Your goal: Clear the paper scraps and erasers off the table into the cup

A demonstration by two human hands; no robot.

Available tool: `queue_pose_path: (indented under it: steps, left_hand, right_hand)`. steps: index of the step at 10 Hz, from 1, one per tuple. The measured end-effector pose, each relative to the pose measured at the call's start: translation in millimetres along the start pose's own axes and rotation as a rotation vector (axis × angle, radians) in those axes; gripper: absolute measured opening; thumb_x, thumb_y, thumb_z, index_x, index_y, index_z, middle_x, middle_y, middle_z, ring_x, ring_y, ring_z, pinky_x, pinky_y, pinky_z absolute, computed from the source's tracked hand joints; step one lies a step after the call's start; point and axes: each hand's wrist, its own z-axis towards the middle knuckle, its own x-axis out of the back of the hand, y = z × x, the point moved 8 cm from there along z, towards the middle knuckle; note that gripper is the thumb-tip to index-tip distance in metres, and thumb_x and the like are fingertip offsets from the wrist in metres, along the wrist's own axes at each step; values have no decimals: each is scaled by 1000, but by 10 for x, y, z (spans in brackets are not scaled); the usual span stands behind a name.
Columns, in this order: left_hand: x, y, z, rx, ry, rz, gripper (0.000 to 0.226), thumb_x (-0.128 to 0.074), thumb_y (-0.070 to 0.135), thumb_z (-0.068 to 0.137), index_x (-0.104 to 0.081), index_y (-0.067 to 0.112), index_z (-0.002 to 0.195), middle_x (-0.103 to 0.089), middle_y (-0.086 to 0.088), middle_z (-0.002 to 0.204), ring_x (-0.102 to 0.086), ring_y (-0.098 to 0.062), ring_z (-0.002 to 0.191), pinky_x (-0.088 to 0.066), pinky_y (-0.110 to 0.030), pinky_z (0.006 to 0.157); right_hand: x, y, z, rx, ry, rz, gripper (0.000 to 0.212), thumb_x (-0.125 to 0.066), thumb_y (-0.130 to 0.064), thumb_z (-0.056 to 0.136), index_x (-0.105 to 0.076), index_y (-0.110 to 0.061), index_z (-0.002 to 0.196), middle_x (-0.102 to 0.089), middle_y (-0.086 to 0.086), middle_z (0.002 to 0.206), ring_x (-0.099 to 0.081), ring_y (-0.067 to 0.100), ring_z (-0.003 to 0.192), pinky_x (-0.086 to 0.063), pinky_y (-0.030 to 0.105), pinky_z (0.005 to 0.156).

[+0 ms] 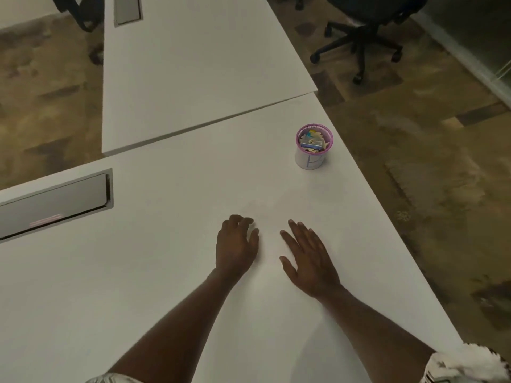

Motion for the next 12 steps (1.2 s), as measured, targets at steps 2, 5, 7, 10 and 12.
queue_pose_path:
  steps: [2,5,7,10,12]
  left_hand:
    - [18,-576,-610,27,-70,151,45,-62,33,91,-58,8,129,-51,-16,144,-50,-38,127,-46,-43,99]
    - [-195,-962,-1473,0,-244,260,74,-30,51,101,0,17,159,15,-10,166,10,-32,155,-8,-44,125]
    - [-198,-977,-1885,55,-312,195,76,-29,53,101,8,19,158,25,-8,164,19,-33,153,-3,-46,125]
    - [28,-866,-2117,167,-312,182,77,-26,56,102,4,14,159,17,-12,166,14,-34,154,-1,-46,126]
    - [343,-634,-2016,148,-210,181,77,-24,58,101,4,14,159,15,-11,166,13,-34,154,-2,-47,126]
  right_hand:
    - [51,-215,43,-121,-100,-110,63,-40,-44,98,-36,-15,153,-18,13,165,-19,32,153,-22,50,123]
    - [-358,-1147,-389,-47,-328,-107,74,-32,-55,98,-3,-26,160,14,2,167,9,28,155,0,49,126]
    - [-390,-1377,-746,-123,-408,-112,76,-28,-58,98,5,-27,159,20,1,166,17,28,153,5,50,124]
    - [-13,-1622,-821,-94,-447,-135,77,-27,-59,100,7,-21,159,17,5,167,18,28,153,8,49,124]
    - [347,-1691,-686,-31,-370,-150,78,-26,-60,100,8,-22,159,17,4,166,19,28,153,11,50,123]
